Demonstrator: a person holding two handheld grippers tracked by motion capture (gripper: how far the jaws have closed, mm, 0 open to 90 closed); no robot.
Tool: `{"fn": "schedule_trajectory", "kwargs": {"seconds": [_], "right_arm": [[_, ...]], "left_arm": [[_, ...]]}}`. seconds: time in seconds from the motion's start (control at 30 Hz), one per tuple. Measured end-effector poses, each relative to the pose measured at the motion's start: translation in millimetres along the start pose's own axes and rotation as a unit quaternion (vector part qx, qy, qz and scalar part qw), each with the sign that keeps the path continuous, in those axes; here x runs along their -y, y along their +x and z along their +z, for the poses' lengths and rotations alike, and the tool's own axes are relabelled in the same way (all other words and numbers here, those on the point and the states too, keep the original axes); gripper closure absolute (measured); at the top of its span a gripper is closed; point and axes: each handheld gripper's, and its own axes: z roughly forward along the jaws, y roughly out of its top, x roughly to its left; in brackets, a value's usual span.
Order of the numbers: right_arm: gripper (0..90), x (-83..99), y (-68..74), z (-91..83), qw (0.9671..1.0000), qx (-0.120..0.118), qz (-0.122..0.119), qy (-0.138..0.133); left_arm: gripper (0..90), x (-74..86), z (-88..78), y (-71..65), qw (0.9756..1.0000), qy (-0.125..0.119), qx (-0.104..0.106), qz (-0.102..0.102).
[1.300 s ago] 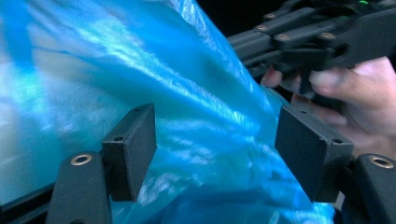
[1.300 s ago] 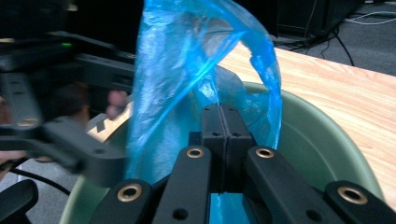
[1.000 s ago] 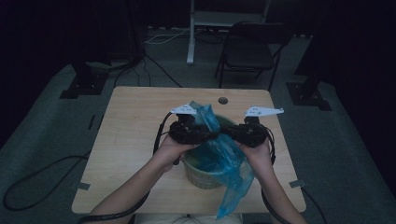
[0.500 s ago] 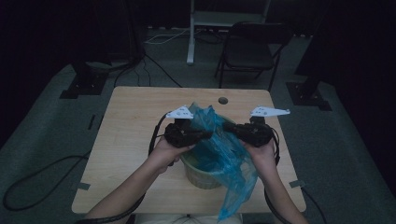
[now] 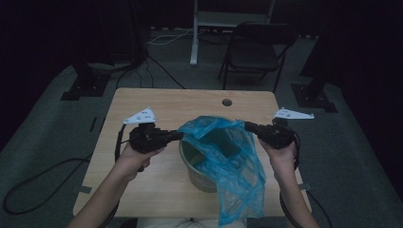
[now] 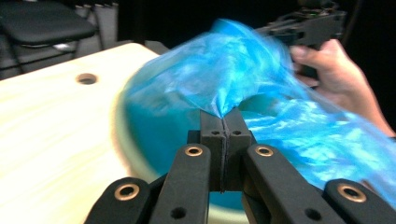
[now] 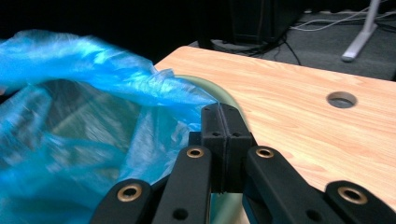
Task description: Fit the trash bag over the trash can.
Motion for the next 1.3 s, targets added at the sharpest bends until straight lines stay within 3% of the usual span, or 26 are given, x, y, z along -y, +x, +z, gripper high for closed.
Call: {"fn": "schedule_trajectory", "kwargs": {"seconds": [0.03, 0.17, 0.43, 0.47, 0.5, 0.53, 0.63, 0.7, 0.73, 0.8, 0.87, 0.97, 1.13, 1.23, 1.3], "right_arm": [[90.0, 1.3, -3.9, -2.9, 1.0000, -0.002, 0.005, -0.001], [90.0, 2.9, -4.6, -5.3, 1.0000, 0.001, 0.005, -0.001], [89.8, -4.7, -0.8, -2.6, 0.9999, -0.011, -0.002, 0.003], [83.8, -7.1, -0.1, -1.8, 0.9999, -0.016, -0.005, 0.001], [83.8, -7.1, -0.1, -1.8, 0.9999, -0.016, -0.005, 0.001], [76.3, -12.0, 1.7, 0.8, 0.9995, -0.031, -0.007, 0.010], [76.3, -17.2, 4.0, 4.6, 0.9992, -0.038, -0.006, 0.007], [82.6, -18.9, 4.7, 6.3, 0.9991, -0.041, -0.008, 0.008], [88.0, -20.5, 5.7, 7.9, 0.9991, -0.040, -0.009, 0.009], [90.0, -23.7, 6.6, 12.2, 0.9987, -0.045, -0.014, 0.021], [90.0, -25.3, 8.4, 14.7, 0.9988, -0.039, -0.020, 0.022], [90.0, -25.6, 6.7, 16.0, 0.9992, -0.010, -0.030, 0.023], [90.0, -14.9, -16.2, 21.6, 0.9983, 0.040, -0.015, 0.039], [90.0, -7.5, -29.9, 29.9, 0.9978, 0.044, 0.004, 0.050], [90.0, -3.7, -34.4, 38.4, 0.9971, 0.049, 0.004, 0.058]], "left_arm": [[90.0, 5.0, -5.0, 4.2, 0.9999, 0.004, -0.010, -0.005], [90.0, 11.2, -8.2, 9.9, 0.9997, 0.010, -0.019, -0.008], [88.8, 4.6, -6.9, 18.2, 0.9997, -0.005, -0.015, -0.021], [82.2, 2.2, -5.9, 18.4, 0.9997, -0.007, -0.014, -0.018], [82.2, -0.8, -4.5, 18.5, 0.9996, -0.011, -0.015, -0.019], [71.7, -4.0, -2.8, 19.1, 0.9995, -0.017, -0.002, -0.025], [65.7, -7.6, 0.5, 20.9, 0.9992, -0.021, 0.006, -0.034], [67.8, -10.9, 4.4, 22.1, 0.9991, -0.022, 0.002, -0.036], [71.9, -12.4, 6.4, 23.0, 0.9991, -0.021, 0.005, -0.036], [84.3, -14.9, 11.0, 24.4, 0.9992, -0.017, -0.007, -0.034], [90.0, -15.9, 13.5, 24.7, 0.9995, -0.011, -0.014, -0.025], [90.0, -13.0, 16.1, 27.0, 0.9994, 0.000, -0.030, -0.018], [90.0, 0.4, 19.8, 38.5, 0.9981, 0.019, -0.051, -0.027], [90.0, 6.6, 26.1, 45.6, 0.9975, 0.028, -0.054, -0.036], [90.0, 8.5, 30.9, 49.8, 0.9968, 0.032, -0.060, -0.042]]}}
